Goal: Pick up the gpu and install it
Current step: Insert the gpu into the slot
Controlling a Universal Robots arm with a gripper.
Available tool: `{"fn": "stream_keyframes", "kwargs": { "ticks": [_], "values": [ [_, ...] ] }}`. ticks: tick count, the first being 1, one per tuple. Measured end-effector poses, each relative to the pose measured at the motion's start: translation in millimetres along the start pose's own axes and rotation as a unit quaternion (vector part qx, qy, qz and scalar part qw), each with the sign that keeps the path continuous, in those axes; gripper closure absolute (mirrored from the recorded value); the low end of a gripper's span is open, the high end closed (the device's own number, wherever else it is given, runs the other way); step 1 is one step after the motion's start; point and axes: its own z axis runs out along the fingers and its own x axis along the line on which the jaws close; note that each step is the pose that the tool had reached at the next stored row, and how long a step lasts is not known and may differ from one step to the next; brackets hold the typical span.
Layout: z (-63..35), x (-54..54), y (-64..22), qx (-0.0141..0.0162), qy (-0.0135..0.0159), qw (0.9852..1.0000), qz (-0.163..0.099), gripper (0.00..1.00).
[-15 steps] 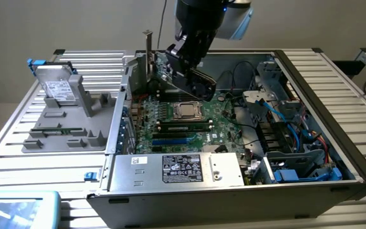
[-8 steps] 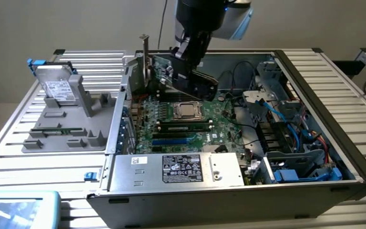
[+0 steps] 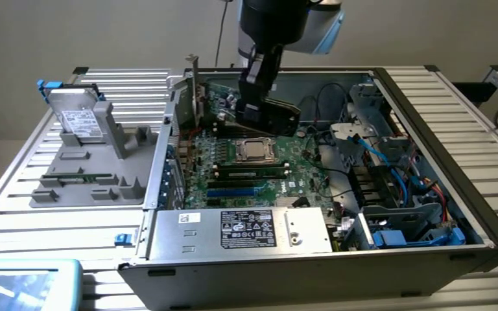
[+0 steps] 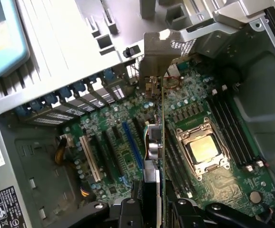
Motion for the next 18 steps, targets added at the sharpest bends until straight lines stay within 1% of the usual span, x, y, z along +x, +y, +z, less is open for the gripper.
{"fn": "stream_keyframes", "kwargs": {
  "ticks": [2, 5, 9, 12, 14, 18],
  "values": [
    [0.6, 0.0, 0.0, 0.0032, 0.0015, 0.9999, -0.017, 0.71],
    [1.7, 0.0, -0.2, 0.0089, 0.0032, 0.9991, -0.042, 0.71],
    [3.3, 0.0, -0.3, 0.0169, 0.0049, 0.997, -0.076, 0.71],
    [4.4, -0.1, -0.5, 0.0228, 0.0057, 0.9946, -0.101, 0.71],
    [5.0, -0.1, -0.5, 0.0269, 0.0063, 0.9926, -0.119, 0.71],
    [6.4, -0.2, -0.7, 0.0351, 0.0072, 0.9876, -0.153, 0.71]
  ]
}}
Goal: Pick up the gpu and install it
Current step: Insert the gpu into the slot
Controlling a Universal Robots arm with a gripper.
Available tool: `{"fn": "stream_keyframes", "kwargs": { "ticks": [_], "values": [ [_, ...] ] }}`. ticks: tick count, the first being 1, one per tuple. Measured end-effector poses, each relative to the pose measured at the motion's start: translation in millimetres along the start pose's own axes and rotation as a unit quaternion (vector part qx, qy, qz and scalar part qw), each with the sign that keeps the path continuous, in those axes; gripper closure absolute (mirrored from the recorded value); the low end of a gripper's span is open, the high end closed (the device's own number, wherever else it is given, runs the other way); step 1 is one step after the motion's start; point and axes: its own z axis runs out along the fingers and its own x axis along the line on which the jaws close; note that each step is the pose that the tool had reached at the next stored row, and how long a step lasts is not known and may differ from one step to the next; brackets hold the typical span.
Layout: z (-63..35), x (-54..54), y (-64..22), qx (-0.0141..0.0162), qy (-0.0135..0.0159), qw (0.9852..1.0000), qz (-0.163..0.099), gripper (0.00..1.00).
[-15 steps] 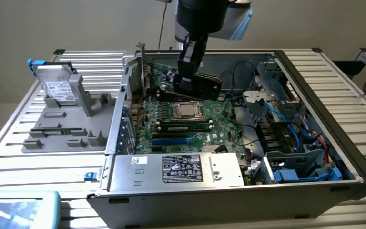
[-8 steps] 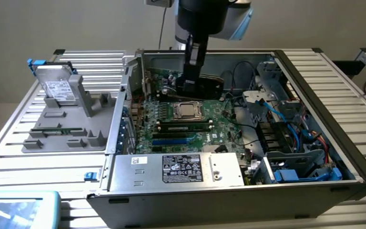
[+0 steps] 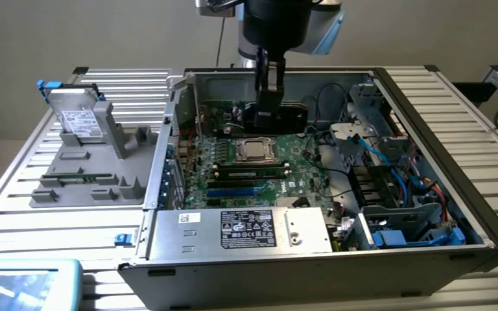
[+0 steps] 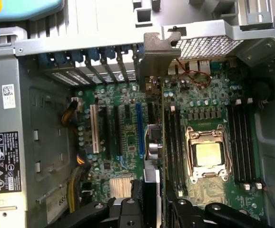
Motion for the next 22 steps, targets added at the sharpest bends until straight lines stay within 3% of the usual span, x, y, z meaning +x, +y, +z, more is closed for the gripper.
{"fn": "stream_keyframes", "kwargs": {
  "ticks": [3, 8, 9, 12, 14, 22],
  "values": [
    [0.9, 0.0, 0.0, 0.0053, 0.0008, 0.9996, -0.026, 0.71],
    [1.2, -0.2, 0.0, 0.0059, 0.001, 0.9994, -0.034, 0.71],
    [1.5, -1.2, 0.2, 0.0058, 0.0027, 0.9994, -0.034, 0.71],
    [3.2, -5.5, 0.4, 0.0062, 0.0144, 0.9993, -0.034, 0.71],
    [5.6, -8.5, 0.9, 0.0063, 0.0175, 0.9993, -0.034, 0.71],
    [20.4, -8.7, 9.0, 0.0063, 0.017, 0.9993, -0.034, 0.71]
  ]
}}
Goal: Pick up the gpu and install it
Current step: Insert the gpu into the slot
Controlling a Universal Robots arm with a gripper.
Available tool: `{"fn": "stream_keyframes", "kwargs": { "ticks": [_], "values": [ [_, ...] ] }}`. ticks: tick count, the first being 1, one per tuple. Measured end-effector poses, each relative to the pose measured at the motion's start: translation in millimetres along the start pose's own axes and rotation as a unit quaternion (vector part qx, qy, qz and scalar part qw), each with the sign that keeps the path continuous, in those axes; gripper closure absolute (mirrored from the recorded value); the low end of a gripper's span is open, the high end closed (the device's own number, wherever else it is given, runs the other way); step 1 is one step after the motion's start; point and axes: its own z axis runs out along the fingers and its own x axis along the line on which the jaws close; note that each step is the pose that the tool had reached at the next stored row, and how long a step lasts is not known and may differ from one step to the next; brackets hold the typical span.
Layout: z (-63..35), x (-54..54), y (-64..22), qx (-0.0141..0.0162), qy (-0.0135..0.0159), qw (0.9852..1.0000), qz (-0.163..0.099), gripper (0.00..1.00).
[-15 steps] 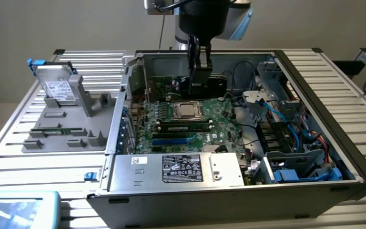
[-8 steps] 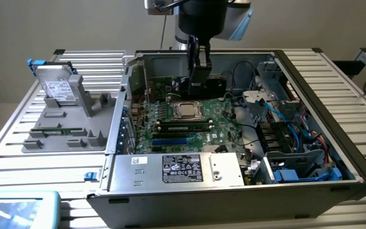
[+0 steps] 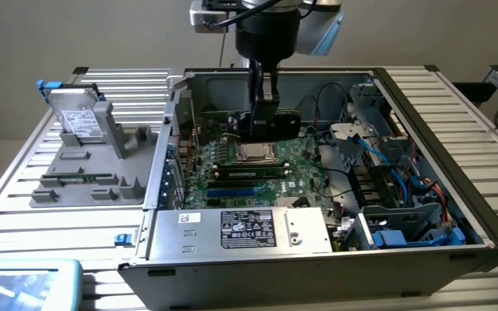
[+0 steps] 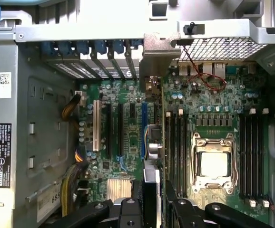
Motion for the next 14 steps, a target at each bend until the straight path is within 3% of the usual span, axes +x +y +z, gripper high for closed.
{"fn": "stream_keyframes", "kwargs": {
  "ticks": [6, 11, 14],
  "values": [
    [10.4, -0.5, 2.6, -0.0001, -0.0024, 1.0, 0.0, 0.71],
    [15.3, 2.6, 3.1, -0.001, -0.0102, 0.9999, 0.001, 0.71],
    [17.2, 4.9, 3.2, -0.0036, -0.0156, 0.9999, 0.004, 0.71]
  ]
}}
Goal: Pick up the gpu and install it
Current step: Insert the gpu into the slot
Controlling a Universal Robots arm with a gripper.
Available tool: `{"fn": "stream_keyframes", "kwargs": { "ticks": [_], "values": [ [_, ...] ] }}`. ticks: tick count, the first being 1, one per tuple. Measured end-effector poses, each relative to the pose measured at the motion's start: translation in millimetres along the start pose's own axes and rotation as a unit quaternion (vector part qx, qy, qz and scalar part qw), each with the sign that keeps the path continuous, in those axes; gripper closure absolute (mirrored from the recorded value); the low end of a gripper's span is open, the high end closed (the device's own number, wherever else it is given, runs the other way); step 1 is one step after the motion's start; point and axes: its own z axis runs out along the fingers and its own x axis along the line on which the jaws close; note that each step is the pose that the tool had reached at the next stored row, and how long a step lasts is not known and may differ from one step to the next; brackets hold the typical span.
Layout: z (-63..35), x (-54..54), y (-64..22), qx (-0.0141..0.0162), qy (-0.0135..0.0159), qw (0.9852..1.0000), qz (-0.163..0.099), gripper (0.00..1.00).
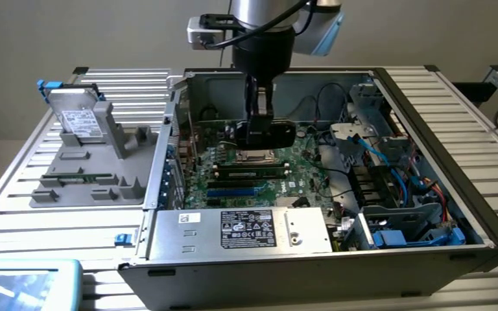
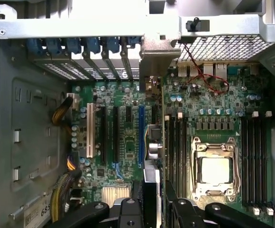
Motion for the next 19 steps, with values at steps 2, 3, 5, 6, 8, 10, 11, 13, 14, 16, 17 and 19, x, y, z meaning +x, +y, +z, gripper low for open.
{"fn": "stream_keyframes", "kwargs": {
  "ticks": [2, 3, 5, 6, 8, 10, 11, 13, 14, 16, 17, 19],
  "values": [
    [1.3, 2.6, 0.0, -0.0021, -0.0028, 1.0, 0.002, 0.71],
    [2.0, 3.1, -0.1, -0.0033, -0.003, 1.0, 0.002, 0.71],
    [1.9, 3.1, 0.0, -0.0033, -0.0029, 1.0, 0.002, 0.71],
    [1.9, 3.1, 0.0, -0.0034, -0.0028, 1.0, 0.002, 0.71],
    [2.8, 3.2, 0.5, -0.0044, -0.0029, 1.0, 0.002, 0.71],
    [4.3, 3.4, 0.6, -0.0088, -0.0027, 1.0, 0.002, 0.71],
    [5.1, 4.0, 0.6, -0.0098, -0.0026, 0.9999, 0.002, 0.71],
    [6.5, 4.2, 0.7, -0.01, -0.0027, 0.9999, 0.002, 0.71],
    [6.5, 4.3, 0.7, -0.0101, -0.0026, 0.9999, 0.002, 0.71],
    [7.5, 4.5, 1.0, -0.01, -0.0028, 0.9999, 0.002, 0.71],
    [8.7, 4.5, 2.3, -0.0096, -0.0028, 0.9999, 0.002, 0.71],
    [11.4, 5.1, 6.8, -0.0075, -0.0028, 1.0, 0.002, 0.71]
  ]
}}
